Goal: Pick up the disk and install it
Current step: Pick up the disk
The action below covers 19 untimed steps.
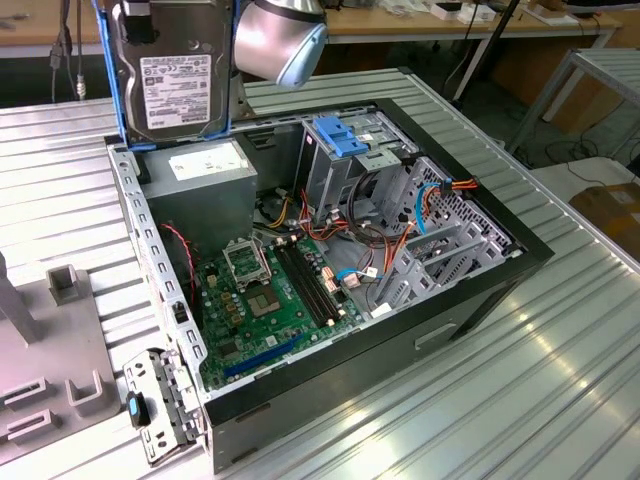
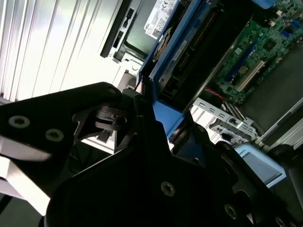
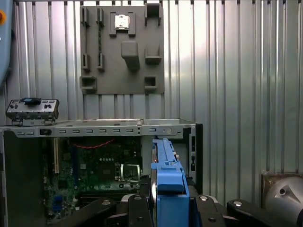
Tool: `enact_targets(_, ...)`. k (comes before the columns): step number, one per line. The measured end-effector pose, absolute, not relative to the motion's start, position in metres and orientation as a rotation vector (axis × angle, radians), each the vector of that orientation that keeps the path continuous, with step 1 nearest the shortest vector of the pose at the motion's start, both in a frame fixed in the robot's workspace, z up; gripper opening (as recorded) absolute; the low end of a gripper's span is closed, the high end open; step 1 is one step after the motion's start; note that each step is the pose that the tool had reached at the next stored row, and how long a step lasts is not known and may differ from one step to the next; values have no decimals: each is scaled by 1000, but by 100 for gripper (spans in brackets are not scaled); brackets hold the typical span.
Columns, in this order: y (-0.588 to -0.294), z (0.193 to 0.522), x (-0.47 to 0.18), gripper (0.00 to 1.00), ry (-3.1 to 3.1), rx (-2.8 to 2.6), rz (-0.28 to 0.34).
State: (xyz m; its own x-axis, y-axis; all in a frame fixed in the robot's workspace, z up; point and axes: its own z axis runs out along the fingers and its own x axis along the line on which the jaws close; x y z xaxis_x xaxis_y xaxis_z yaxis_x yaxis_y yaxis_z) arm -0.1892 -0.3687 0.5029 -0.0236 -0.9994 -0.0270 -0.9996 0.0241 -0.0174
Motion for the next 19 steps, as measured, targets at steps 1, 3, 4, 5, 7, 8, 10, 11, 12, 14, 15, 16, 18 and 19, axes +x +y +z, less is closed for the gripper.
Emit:
enact_targets(1, -369, 503, -184, 37, 2225, -2173, 10)
enact_targets(3, -369, 502, -173, 37, 2225, -2173, 10)
enact_targets(4, -369, 502, -170, 37, 2225, -2173, 10)
enact_targets(5, -369, 502, -163, 37, 2225, -2173, 10)
enact_targets(7, -369, 502, -155, 37, 2225, -2173, 10)
enact_targets(8, -369, 501, -142, 37, 2225, -2173, 10)
enact_targets(10, -369, 501, -125, 37, 2225, -2173, 10)
enact_targets(11, -369, 501, -118, 37, 2225, -2173, 10)
enact_targets(12, -369, 501, -114, 37, 2225, -2173, 10)
enact_targets(14, -369, 500, -99, 37, 2225, -2173, 10)
enact_targets(15, -369, 500, -95, 37, 2225, -2173, 10)
enact_targets(16, -369, 500, -95, 37, 2225, -2173, 10)
enact_targets(18, -369, 500, -95, 37, 2225, -2173, 10)
enact_targets(19, -369, 500, -95, 37, 2225, -2173, 10)
